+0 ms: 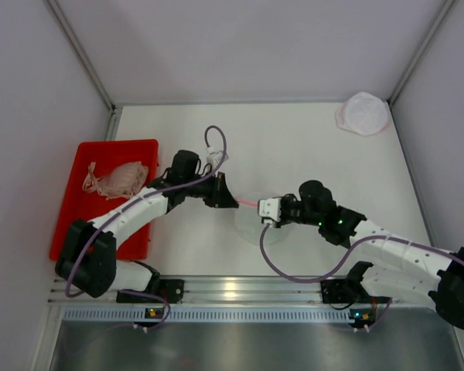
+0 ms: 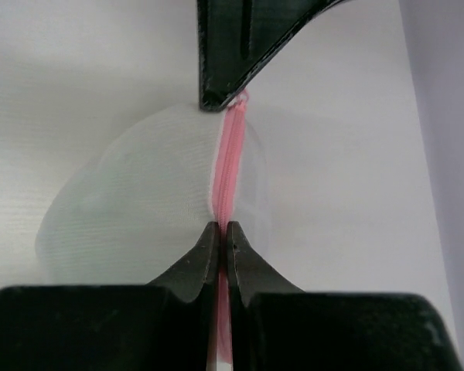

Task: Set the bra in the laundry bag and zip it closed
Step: Zip the zipper on the laundry bag.

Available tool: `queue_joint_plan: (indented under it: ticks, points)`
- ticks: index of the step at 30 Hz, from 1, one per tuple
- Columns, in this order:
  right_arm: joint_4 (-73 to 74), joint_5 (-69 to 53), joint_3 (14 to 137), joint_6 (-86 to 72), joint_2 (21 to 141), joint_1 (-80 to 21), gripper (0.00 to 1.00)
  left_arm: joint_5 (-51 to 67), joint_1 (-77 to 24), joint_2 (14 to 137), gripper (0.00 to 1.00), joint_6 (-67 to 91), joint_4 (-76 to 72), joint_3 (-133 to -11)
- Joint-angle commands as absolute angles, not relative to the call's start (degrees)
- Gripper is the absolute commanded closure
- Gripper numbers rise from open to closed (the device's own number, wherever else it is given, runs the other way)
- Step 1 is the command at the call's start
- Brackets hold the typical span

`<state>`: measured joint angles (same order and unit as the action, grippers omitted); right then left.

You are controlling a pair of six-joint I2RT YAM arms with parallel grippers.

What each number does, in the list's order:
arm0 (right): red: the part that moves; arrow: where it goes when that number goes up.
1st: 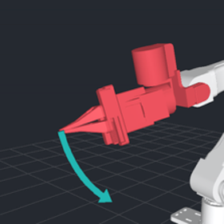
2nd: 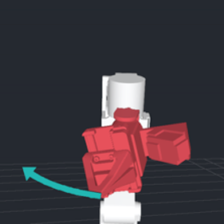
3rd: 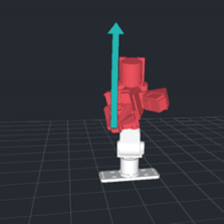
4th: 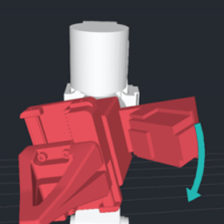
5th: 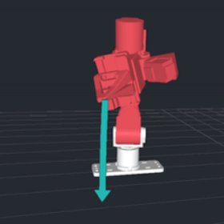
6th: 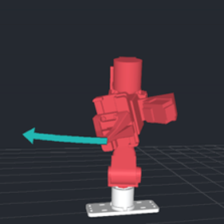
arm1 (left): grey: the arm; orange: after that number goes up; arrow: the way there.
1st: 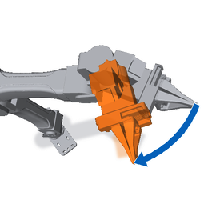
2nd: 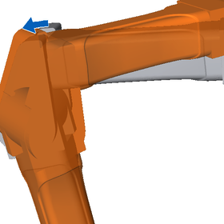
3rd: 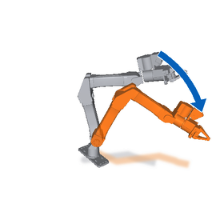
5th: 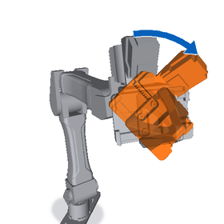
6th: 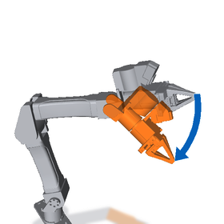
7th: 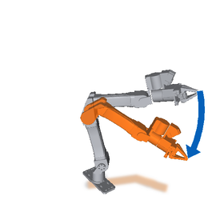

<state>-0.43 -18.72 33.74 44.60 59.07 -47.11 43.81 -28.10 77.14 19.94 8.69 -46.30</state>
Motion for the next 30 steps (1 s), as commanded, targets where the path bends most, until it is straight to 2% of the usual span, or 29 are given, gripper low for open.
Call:
queue_joint_plan:
  ticks: [1, 6, 7, 8, 9, 12, 13, 18, 23, 30]
  points:
    - [-3.51, -19.86, 31.65, 48.34, 54.59, -45.45, 1.0, 43.06, -22.77, 77.69, 1.0, 17.32, 10.72, -47.9]
    - [-3.78, -21.09, 29.79, 50.63, 52.64, -43.24, 1.0, 46.4, -20.57, 78.05, 1.0, 15.73, 10.72, -50.0]
    - [-3.08, -21.09, 30.14, 50.63, 53.34, -42.81, 0.93, 47.28, -20.57, 77.96, 1.0, 15.91, 10.72, -50.44]
    - [-2.64, -21.01, 31.71, 50.02, 53.78, -42.8, 0.69, 49.03, -20.83, 77.7, 1.0, 16.0, 10.72, -51.06]
    - [-2.03, -21.09, 32.69, 49.49, 54.22, -42.72, 0.59, 49.3, -21.18, 77.35, 1.0, 16.0, 10.72, -51.67]
    - [-0.18, -21.79, 37.25, 46.33, 56.25, -42.63, 0.36, 48.7, -23.28, 74.8, 1.0, 15.82, 10.72, -53.26]
    - [1.65, -22.84, 39.7, 44.58, 57.12, -42.63, 0.33, 48.17, -24.34, 74.01, 1.0, 16.17, 10.72, -53.87]
    - [2.38, -26.1, 45.35, 37.72, 59.85, -43.67, 0.31, 45.71, -26.98, 73.48, 1.0, 18.89, 10.72, -54.23]
    - [2.11, -25.49, 47.99, 33.14, 63.01, -46.05, 0.34, 42.1, -29.61, 73.91, 1.0, 22.05, 10.72, -54.93]
    - [7.46, -22.95, 48.17, 39.1, 63.2, -46.85, 0.28, 37.97, -29.71, 72.86, 1.0, 23.82, 10.72, -54.49]
